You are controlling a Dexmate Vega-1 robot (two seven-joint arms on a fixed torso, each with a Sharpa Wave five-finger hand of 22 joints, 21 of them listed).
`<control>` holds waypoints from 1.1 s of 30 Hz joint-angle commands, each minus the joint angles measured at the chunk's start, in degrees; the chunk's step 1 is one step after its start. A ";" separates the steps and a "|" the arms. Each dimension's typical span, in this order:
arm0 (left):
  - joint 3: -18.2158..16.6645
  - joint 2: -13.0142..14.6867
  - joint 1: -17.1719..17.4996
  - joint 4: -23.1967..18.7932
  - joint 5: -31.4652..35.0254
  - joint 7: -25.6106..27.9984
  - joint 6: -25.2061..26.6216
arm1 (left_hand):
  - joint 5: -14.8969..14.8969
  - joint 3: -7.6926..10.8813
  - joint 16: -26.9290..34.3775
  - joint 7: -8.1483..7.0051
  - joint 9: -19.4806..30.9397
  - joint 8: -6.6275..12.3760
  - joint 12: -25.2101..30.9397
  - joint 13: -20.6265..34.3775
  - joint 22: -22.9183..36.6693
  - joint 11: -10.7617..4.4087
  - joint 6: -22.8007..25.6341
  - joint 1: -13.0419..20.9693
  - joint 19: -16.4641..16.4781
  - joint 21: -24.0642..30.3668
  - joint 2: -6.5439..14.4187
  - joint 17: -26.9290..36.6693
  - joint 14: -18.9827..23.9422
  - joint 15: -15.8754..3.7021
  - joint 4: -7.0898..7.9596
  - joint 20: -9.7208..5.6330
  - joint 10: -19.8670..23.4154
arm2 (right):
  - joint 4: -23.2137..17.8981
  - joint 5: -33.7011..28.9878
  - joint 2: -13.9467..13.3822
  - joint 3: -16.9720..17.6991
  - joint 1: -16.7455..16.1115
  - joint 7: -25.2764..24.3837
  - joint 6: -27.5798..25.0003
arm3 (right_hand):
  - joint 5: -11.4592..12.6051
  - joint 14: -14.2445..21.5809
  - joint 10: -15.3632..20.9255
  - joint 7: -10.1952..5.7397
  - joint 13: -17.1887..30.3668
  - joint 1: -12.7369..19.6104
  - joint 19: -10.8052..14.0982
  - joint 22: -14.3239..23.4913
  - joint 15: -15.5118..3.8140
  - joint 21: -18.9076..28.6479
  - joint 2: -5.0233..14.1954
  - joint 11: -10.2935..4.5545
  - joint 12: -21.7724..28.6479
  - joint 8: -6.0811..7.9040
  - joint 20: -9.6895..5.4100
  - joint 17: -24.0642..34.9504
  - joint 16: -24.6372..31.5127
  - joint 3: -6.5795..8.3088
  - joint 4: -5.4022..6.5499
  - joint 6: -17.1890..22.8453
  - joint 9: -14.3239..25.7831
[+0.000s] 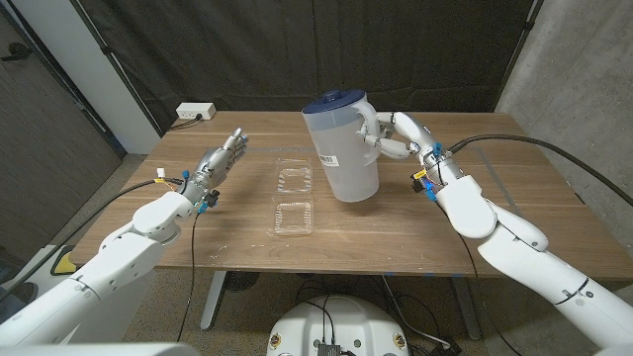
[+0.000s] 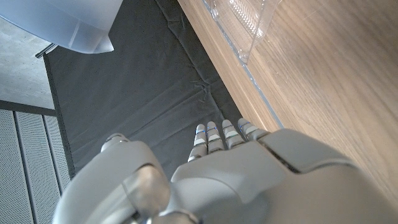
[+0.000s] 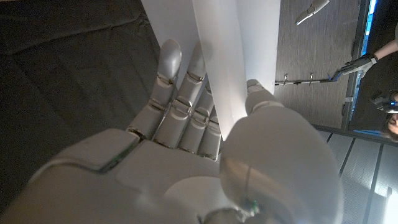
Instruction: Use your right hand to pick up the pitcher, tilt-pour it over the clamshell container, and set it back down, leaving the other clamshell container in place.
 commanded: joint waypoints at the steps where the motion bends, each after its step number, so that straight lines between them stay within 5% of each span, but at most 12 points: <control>1: -0.97 -0.37 1.56 -0.83 0.19 1.34 0.21 | -0.08 -0.34 -0.12 0.00 0.14 -0.20 -0.19 0.22 0.18 0.09 -0.04 -0.17 -0.66 0.08 0.15 0.27 0.17 0.13 0.01 -0.13 0.26 | -3.49 -0.51 -3.96 0.81 1.78 5.06 -4.34 | 0.00 0.77 6.61 -1.35 3.85 -6.44 0.02 -0.34 -2.21 0.91 6.96 -4.83 5.15 -1.95 -8.35 0.07 0.49 8.35 7.85 -0.46 -1.22; 12: -1.25 -0.96 1.73 -0.54 0.40 1.66 -0.28 | -0.10 -0.52 -0.12 0.03 0.14 -0.18 -0.25 0.22 0.18 0.32 0.07 -0.16 -0.74 0.08 0.19 0.27 0.22 0.09 0.03 0.01 0.16 | -5.85 -0.86 -6.35 0.46 3.90 9.07 -7.70 | 0.00 0.83 7.76 -1.26 4.72 -6.54 -0.08 -1.41 -2.25 2.08 6.99 -4.84 4.37 -1.82 -8.34 -0.06 0.68 8.50 7.79 -0.20 -0.77; 33: -3.50 -0.87 3.60 -1.89 -0.13 3.31 0.03 | -0.15 -0.83 -0.17 -0.04 0.14 -0.25 -0.26 0.23 0.18 0.04 0.01 -0.17 -0.96 0.07 0.27 0.27 0.15 0.01 0.07 0.15 0.22 | -8.97 -0.36 -9.50 -5.03 13.67 21.84 -13.83 | -0.09 1.84 10.01 -0.91 7.34 -6.71 0.60 -3.85 -2.24 4.17 6.97 -4.79 3.67 -1.66 -8.36 -0.55 1.33 8.78 7.44 0.56 -0.41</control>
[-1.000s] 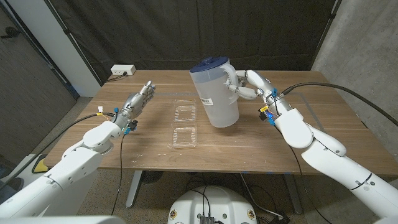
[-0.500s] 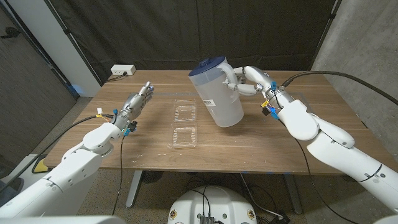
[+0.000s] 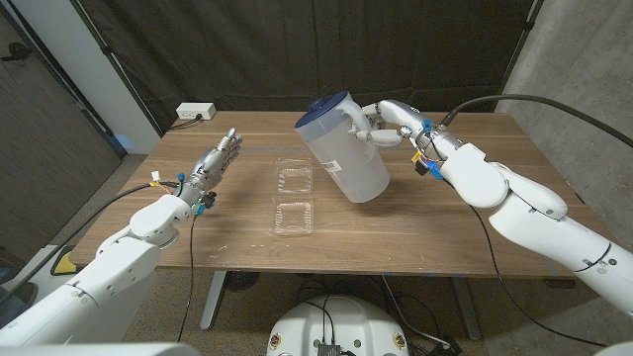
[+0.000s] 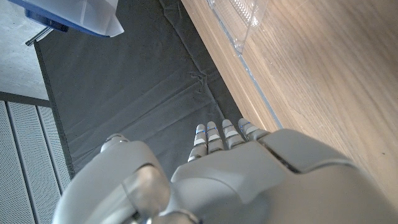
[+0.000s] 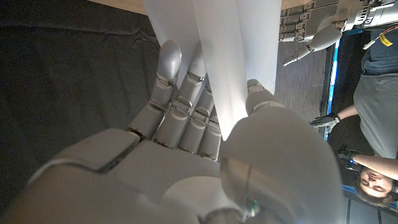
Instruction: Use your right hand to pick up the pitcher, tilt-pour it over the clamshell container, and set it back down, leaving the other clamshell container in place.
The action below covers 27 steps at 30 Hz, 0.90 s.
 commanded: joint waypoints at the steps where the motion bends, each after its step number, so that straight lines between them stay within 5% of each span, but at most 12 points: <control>1: -1.47 -0.04 1.59 -1.19 -0.17 1.32 0.19 | -0.15 -0.45 -0.17 0.01 0.15 -0.24 -0.26 0.23 0.18 0.08 0.04 -0.17 -0.65 0.07 0.27 0.27 -0.03 -0.18 -0.02 -0.17 0.22 | -2.16 0.34 -1.99 -3.20 5.47 7.67 -4.03 | -0.09 1.60 10.02 -0.98 7.52 -6.11 0.58 -0.39 -2.28 0.65 7.12 -4.77 3.66 -1.78 -8.34 0.11 0.39 8.47 7.79 0.61 -0.61; 13: -3.05 0.12 3.46 -3.14 0.30 2.98 0.57 | -0.17 -0.62 -0.19 -0.05 0.15 -0.27 -0.28 0.23 0.18 0.02 -0.01 -0.17 -0.69 0.09 0.33 0.27 -0.05 -0.09 0.00 -0.16 0.21 | -2.75 0.00 -2.42 -8.33 13.25 17.00 -8.17 | -0.16 2.18 10.25 -0.51 7.95 -6.11 0.86 -1.41 -2.24 1.25 7.15 -4.80 3.07 -1.84 -8.41 -0.10 0.67 8.67 7.48 1.05 -0.82; 27: -2.82 0.07 3.50 -4.34 0.56 3.54 2.77 | -0.20 -0.83 -0.20 -0.02 0.15 -0.30 -0.31 0.23 0.18 -0.03 -0.04 -0.17 -0.77 0.10 0.41 0.27 -0.07 -0.08 0.03 -0.18 0.20 | -1.14 -4.19 0.48 -15.47 23.26 26.41 -11.01 | -0.23 2.72 10.83 -0.29 9.36 -6.16 1.42 -2.93 -2.19 1.87 7.09 -4.74 3.36 -1.67 -8.42 -0.60 0.95 8.90 7.14 1.33 -0.35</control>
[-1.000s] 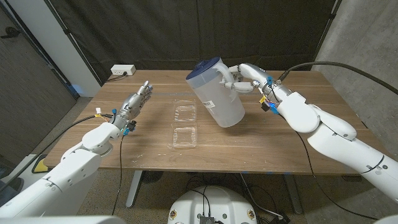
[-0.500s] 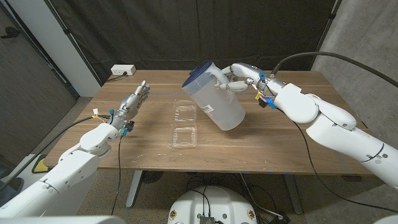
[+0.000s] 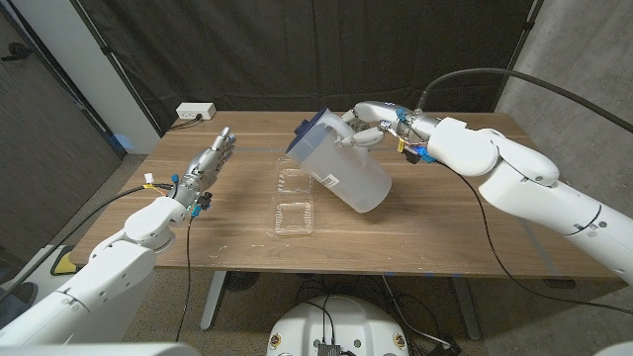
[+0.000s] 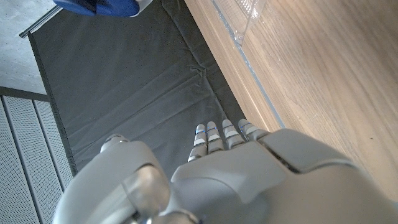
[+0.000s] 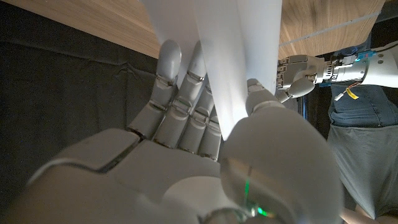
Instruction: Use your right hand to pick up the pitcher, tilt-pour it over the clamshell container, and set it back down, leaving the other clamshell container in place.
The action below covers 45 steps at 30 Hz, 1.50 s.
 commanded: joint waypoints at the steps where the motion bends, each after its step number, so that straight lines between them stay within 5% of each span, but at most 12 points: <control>1: -0.03 -0.04 0.17 -1.19 0.35 0.82 1.77 | -0.20 -0.46 -0.21 0.00 0.15 -0.29 -0.31 0.23 0.18 0.12 -0.02 0.43 -0.45 0.11 -0.18 0.27 -0.07 -0.07 -0.05 0.15 0.21 | 1.19 -4.23 2.39 -6.40 8.86 8.86 -3.08 | -0.23 2.20 10.77 -0.26 9.39 -6.14 0.38 -0.15 -2.71 0.44 7.05 -4.76 3.40 -1.31 -8.21 -0.08 0.57 8.20 7.84 0.91 -0.30; 24: 2.61 -0.84 -2.92 1.57 0.62 -2.34 0.40 | -0.24 -0.89 -0.24 0.05 0.15 -0.31 -0.33 0.23 0.19 0.05 0.00 0.49 -0.72 0.09 -0.02 0.27 -0.13 -0.13 -0.03 0.28 0.21 | 3.44 -5.98 7.67 -12.89 20.38 24.48 -12.24 | -0.27 2.42 10.86 -0.27 9.75 -6.21 0.49 -1.70 -2.73 1.32 7.05 -4.74 3.42 -1.38 -8.19 -0.17 0.79 8.60 7.46 1.20 -0.14; 45: 6.82 -1.53 -7.87 5.17 -0.95 -6.27 2.19 | -0.26 -1.23 -0.26 0.15 0.15 -0.34 -0.38 0.23 0.19 0.20 -0.02 0.58 -1.10 0.03 0.17 0.26 -0.23 -0.01 -0.03 0.17 0.11 | 7.72 -3.05 10.13 -18.52 28.53 27.78 -16.92 | -0.30 2.42 11.28 -0.16 9.97 -6.51 0.37 -3.49 -2.69 2.24 7.02 -4.76 3.70 -1.72 -8.20 -0.29 1.06 8.81 7.24 1.33 -0.17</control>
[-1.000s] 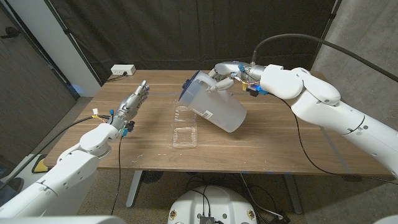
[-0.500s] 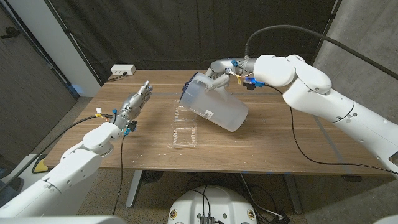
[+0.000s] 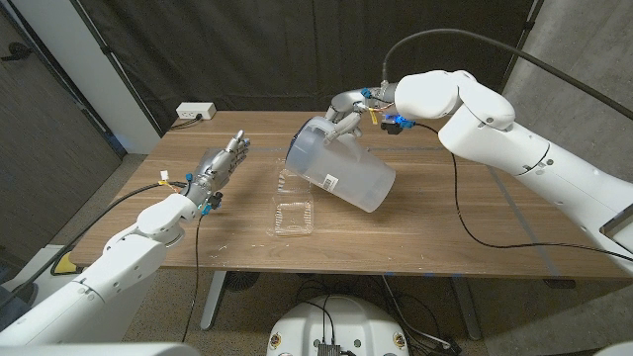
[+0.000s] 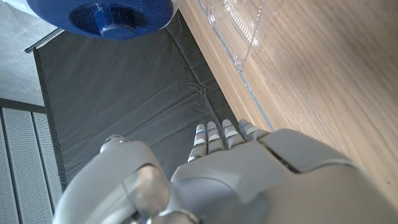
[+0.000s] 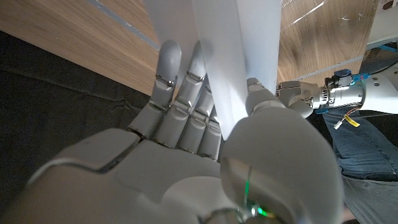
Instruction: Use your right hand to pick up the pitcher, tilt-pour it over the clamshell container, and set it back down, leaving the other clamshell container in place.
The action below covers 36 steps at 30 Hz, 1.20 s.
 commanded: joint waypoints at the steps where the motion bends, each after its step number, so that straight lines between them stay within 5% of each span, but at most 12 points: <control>1: 2.77 -0.74 -3.36 2.73 -0.76 -1.55 0.52 | -0.05 -0.36 -0.27 0.17 0.15 -0.33 -0.05 0.23 0.19 0.13 0.00 0.56 -0.51 0.02 0.16 0.27 -0.25 0.03 0.06 0.19 0.15 | 2.01 1.39 0.76 -2.76 3.79 1.98 -2.61 | -0.07 2.27 11.03 -0.34 9.83 -6.50 0.39 -0.23 -2.80 0.42 7.03 -4.73 3.52 -0.65 -8.19 0.29 0.58 8.39 7.70 0.33 -0.17; 22: 2.38 1.11 -3.78 0.39 -1.18 -0.75 2.16 | -0.07 -0.66 -0.23 0.19 0.15 -0.31 -0.04 0.23 0.19 0.20 0.08 0.64 -0.70 0.05 0.35 0.27 -0.17 0.09 0.07 0.18 0.21 | 0.42 8.08 -1.02 2.66 -1.21 -8.76 -0.47 | -0.11 2.43 11.70 -0.30 9.22 -6.89 0.68 -2.05 -2.74 1.41 6.88 -4.72 2.86 -0.80 -8.20 -0.30 0.79 8.12 7.40 1.18 -0.40; 36: 1.26 1.72 -2.47 -0.25 -1.74 -0.36 1.78 | -0.09 -0.84 -0.20 0.16 0.15 -0.34 -0.07 0.23 0.20 0.15 0.01 0.69 -0.81 0.06 0.49 0.27 -0.09 0.05 0.07 0.23 0.15 | -2.47 13.52 -3.86 8.36 -7.53 -17.37 0.29 | -0.08 2.41 11.60 -0.43 9.28 -7.04 0.55 -2.81 -2.75 1.76 6.92 -4.74 2.42 -0.86 -8.19 -0.36 0.83 8.17 7.28 1.17 -0.27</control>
